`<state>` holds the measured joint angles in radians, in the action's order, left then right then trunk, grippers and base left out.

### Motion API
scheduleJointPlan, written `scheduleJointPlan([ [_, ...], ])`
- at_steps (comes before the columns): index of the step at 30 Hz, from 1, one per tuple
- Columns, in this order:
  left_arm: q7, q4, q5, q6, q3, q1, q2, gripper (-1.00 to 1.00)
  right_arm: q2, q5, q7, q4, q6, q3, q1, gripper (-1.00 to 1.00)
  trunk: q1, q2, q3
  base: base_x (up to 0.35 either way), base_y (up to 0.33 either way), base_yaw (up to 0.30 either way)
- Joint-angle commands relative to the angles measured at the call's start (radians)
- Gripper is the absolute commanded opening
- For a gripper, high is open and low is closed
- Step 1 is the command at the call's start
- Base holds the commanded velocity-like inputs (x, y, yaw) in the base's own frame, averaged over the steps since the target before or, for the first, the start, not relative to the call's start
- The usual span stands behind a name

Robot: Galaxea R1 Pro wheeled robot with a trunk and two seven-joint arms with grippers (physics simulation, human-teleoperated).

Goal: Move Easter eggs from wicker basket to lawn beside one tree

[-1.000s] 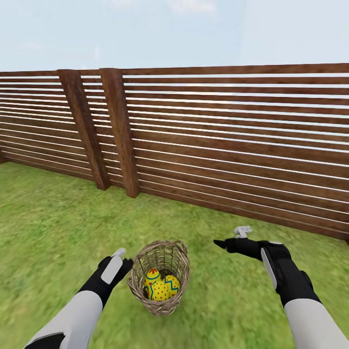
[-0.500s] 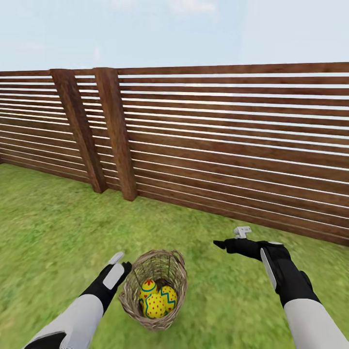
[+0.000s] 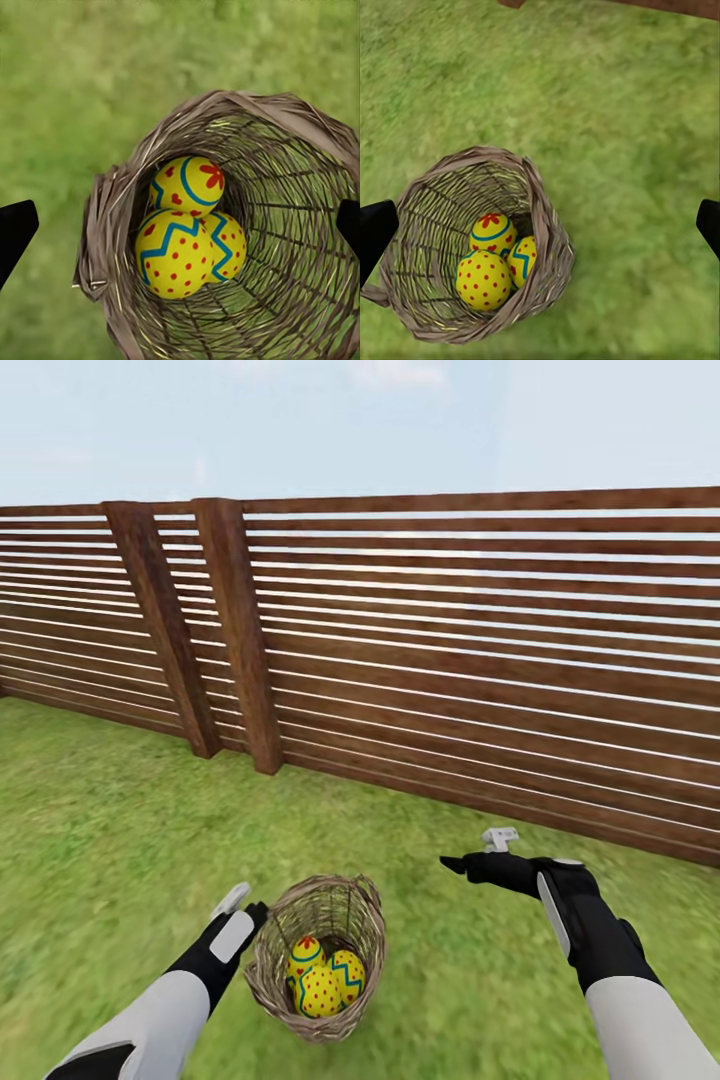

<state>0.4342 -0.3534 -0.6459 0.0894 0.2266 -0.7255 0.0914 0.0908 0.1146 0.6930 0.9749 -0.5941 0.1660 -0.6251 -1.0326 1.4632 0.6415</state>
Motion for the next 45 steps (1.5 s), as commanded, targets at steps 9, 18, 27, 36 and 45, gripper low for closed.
scheduleJointPlan([
  [9, 0.000, -0.004, -0.003, 0.005, -0.004, 0.000, -0.005, 1.00, -0.003, 0.011, 0.011, 0.000, -0.004, 0.001, -0.001, 1.00, -0.035, 0.064, 0.029, 0.000, 0.000, 0.000],
  [18, 0.000, 0.000, -0.003, 0.013, -0.004, 0.000, -0.001, 1.00, -0.005, 0.010, 0.010, -0.001, -0.008, 0.001, -0.001, 1.00, -0.069, 0.127, 0.057, 0.000, 0.000, 0.000],
  [27, -0.028, 0.002, -0.003, 0.014, -0.003, 0.000, -0.001, 1.00, -0.008, 0.010, 0.010, -0.005, -0.008, -0.001, -0.001, 1.00, -0.104, 0.190, 0.086, 0.000, 0.000, 0.000],
  [36, -0.035, 0.003, -0.001, 0.017, -0.005, 0.000, -0.004, 1.00, -0.009, 0.010, 0.010, -0.005, -0.008, -0.001, -0.001, 1.00, -0.138, 0.253, 0.114, 0.000, 0.000, 0.000],
  [45, -0.037, 0.044, 0.003, 0.017, -0.010, 0.000, -0.004, 1.00, -0.010, 0.010, 0.010, -0.007, -0.007, -0.001, -0.001, 1.00, -0.173, 0.316, 0.142, 0.000, 0.000, 0.000],
])
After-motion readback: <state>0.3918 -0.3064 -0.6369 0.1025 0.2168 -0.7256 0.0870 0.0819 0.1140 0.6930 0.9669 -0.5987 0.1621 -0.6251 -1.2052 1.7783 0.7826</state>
